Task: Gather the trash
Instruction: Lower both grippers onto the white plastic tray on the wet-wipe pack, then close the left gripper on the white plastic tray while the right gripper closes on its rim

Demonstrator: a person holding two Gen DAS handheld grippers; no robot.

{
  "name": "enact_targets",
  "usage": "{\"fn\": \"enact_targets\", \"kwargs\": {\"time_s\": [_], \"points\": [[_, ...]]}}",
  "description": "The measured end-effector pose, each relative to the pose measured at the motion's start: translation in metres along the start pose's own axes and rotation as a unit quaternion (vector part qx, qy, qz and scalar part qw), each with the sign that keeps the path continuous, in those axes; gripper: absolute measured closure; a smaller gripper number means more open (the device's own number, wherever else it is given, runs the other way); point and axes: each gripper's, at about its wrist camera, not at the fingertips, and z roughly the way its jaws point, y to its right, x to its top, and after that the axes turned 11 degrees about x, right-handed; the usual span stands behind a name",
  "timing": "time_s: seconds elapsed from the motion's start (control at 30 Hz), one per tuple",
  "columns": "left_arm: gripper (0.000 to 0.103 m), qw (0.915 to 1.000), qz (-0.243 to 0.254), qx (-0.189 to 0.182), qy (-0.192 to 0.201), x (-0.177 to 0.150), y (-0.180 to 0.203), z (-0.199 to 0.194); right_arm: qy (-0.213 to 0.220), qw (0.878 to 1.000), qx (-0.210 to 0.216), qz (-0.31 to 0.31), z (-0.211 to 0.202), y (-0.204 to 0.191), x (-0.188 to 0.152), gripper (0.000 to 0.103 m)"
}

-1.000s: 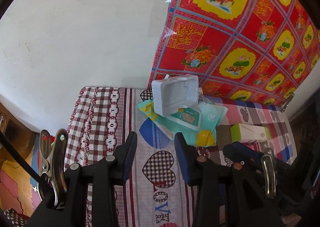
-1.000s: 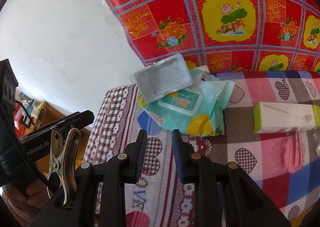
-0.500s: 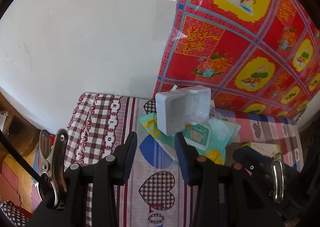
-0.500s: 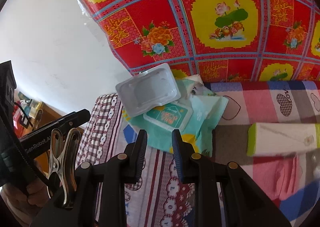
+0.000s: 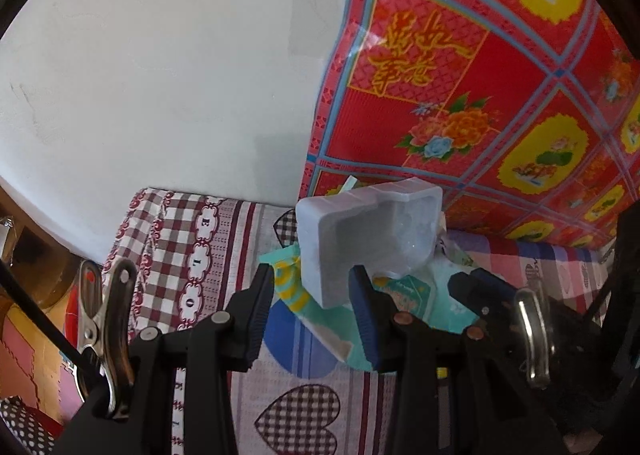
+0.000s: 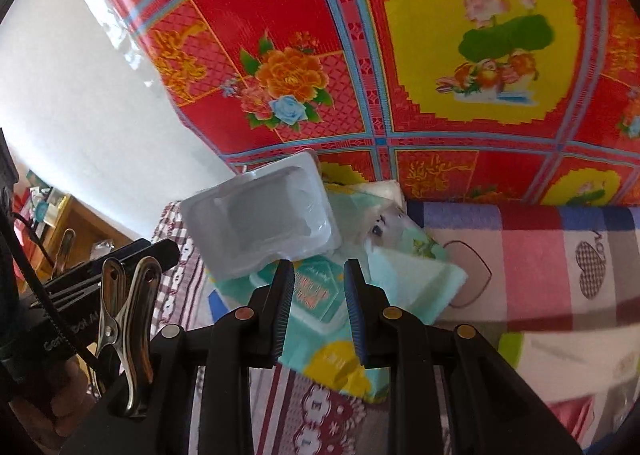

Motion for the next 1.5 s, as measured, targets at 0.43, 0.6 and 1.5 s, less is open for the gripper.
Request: {"fn": "enact_targets", "kwargs": {"time_s": [0.43, 0.6, 1.5], "points": [[0.063, 0.9999, 0.007, 0.014, -0.006, 0.016, 0.015, 0.037, -0.023, 0.999, -0.007, -0.028, 0.047, 0.004, 0.023, 0.076], [0.063, 0.9998, 0.012, 0.014, -0.011, 0.021, 0.02, 0.048, -0.023, 0.999, -0.008, -0.031, 0.062, 0.002, 0.03, 0.077], [0.075, 0.9995, 0.027, 0.005, 0.013, 0.015, 0.018, 0.026, 0.001, 1.0, 0.014, -0.018, 0.026, 0.015, 0.025, 0.09]]}}
